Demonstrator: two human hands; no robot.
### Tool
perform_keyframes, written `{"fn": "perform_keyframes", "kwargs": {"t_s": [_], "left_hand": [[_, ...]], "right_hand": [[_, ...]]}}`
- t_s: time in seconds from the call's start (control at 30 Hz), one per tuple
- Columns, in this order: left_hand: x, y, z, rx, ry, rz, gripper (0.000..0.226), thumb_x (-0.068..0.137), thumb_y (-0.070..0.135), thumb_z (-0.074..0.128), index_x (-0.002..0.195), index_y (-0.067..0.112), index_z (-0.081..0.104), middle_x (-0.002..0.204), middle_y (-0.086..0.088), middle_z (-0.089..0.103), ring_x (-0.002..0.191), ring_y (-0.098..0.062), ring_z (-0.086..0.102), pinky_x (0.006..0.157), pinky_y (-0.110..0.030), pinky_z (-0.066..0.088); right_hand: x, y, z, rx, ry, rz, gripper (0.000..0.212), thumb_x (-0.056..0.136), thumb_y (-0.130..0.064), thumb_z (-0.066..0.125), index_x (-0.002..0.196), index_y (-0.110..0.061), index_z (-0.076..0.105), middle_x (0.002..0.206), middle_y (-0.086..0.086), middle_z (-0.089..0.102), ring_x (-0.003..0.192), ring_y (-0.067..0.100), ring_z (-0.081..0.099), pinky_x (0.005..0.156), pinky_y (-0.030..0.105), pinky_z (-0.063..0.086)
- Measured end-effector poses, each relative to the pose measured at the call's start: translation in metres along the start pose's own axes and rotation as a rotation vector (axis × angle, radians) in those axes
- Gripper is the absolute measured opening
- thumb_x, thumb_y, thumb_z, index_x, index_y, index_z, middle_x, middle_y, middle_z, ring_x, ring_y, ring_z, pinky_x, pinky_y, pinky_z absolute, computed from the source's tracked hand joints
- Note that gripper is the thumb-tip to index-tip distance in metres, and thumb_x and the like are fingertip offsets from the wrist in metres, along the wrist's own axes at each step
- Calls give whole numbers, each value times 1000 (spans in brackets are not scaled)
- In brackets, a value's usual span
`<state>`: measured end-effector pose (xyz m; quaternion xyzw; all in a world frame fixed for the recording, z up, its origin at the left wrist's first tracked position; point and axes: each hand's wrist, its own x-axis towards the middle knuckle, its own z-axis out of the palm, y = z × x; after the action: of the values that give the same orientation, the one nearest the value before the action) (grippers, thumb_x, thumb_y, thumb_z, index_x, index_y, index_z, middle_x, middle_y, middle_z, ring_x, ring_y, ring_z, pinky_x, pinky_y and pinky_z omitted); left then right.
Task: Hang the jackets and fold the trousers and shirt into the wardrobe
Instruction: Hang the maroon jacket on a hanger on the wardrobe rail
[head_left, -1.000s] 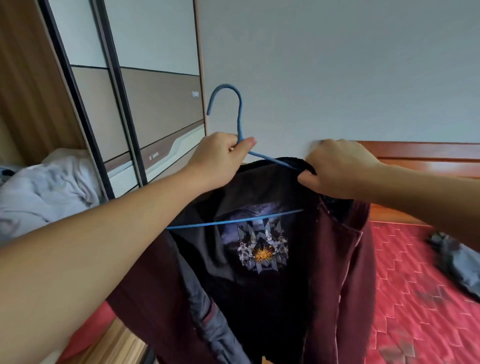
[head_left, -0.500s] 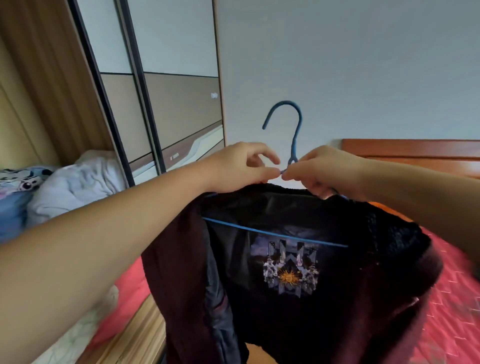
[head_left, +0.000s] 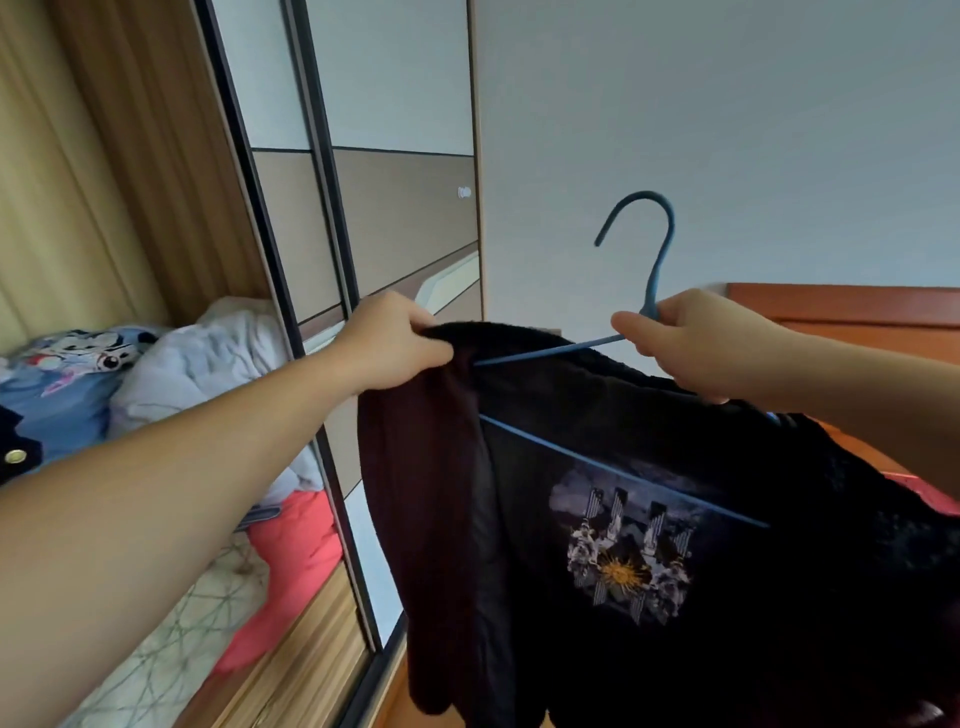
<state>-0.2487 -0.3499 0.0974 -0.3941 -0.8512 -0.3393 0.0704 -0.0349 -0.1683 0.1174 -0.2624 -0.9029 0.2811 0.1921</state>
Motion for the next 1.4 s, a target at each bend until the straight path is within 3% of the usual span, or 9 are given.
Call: {"fn": "perform_keyframes", "kwargs": {"t_s": [0.23, 0.4, 0.53, 0.67, 0.73, 0.83, 0.97, 1.23, 1.4], "left_hand": [[-1, 1, -4, -261, -180, -11, 24, 64, 26, 70, 83, 12, 76, 76, -13, 65, 77, -16, 57, 74, -30, 44], [-2, -35, 1, -75, -23, 21, 14, 80, 21, 69, 71, 31, 73, 62, 7, 61, 58, -3, 53, 68, -8, 39], [2, -56, -3, -44, 20, -44, 14, 81, 21, 67, 77, 33, 72, 79, 5, 71, 77, -12, 65, 57, -15, 44], [0, -44, -6, 177, 118, -10, 39, 82, 21, 66, 118, 34, 60, 121, -1, 58, 112, -24, 53, 88, -34, 45], [-8, -22, -10, -64, 178, 71, 24, 84, 22, 66, 104, 32, 61, 103, 4, 62, 99, -16, 59, 81, -29, 44], [-23, 18, -20, -566, -176, -3, 19, 91, 40, 61, 83, 28, 72, 72, 9, 70, 70, -8, 69, 64, -25, 48], [-28, 54, -25, -746, -404, -25, 43, 78, 63, 59, 79, 23, 75, 79, 5, 75, 69, -9, 70, 53, -22, 52], [-3, 84, -29, -733, 39, -183, 3, 87, 29, 65, 89, 27, 63, 49, 10, 52, 39, -6, 43, 40, -17, 33], [10, 87, -33, -561, 160, -165, 22, 89, 15, 59, 73, 28, 65, 67, 7, 56, 58, -12, 49, 44, -18, 35]], "right_hand": [[-3, -9, 6, -93, 149, -111, 53, 97, -43, 50, 53, -15, 38, 43, -4, 35, 40, 12, 34, 35, 17, 28], [-1, -19, 20, -87, 81, -83, 53, 95, -46, 51, 54, -16, 37, 38, -8, 31, 36, 9, 30, 44, 27, 27], [10, -46, 36, 100, -17, -32, 39, 93, -44, 53, 67, -15, 52, 44, -5, 32, 35, 12, 27, 42, 22, 27], [28, -86, 40, 372, -126, 82, 28, 95, -29, 52, 70, -15, 49, 47, -3, 30, 36, 11, 23, 37, 16, 19], [40, -106, 37, 490, -185, 122, 31, 95, -27, 48, 66, -16, 45, 45, -5, 30, 33, 9, 21, 34, 14, 16], [56, -135, 28, 633, -265, 167, 29, 92, -31, 43, 68, -13, 45, 47, -6, 27, 33, 8, 17, 34, 13, 13], [74, -167, 18, 709, -357, 155, 25, 91, -30, 43, 79, -9, 46, 50, -4, 30, 36, 7, 19, 33, 15, 15], [87, -191, 8, 666, -444, -50, 23, 92, -32, 57, 88, -11, 49, 75, 3, 54, 57, 16, 52, 53, 20, 49], [90, -169, -16, 307, -270, -350, 41, 94, -51, 49, 104, -13, 60, 91, -4, 60, 96, 22, 55, 73, 32, 38]]}}
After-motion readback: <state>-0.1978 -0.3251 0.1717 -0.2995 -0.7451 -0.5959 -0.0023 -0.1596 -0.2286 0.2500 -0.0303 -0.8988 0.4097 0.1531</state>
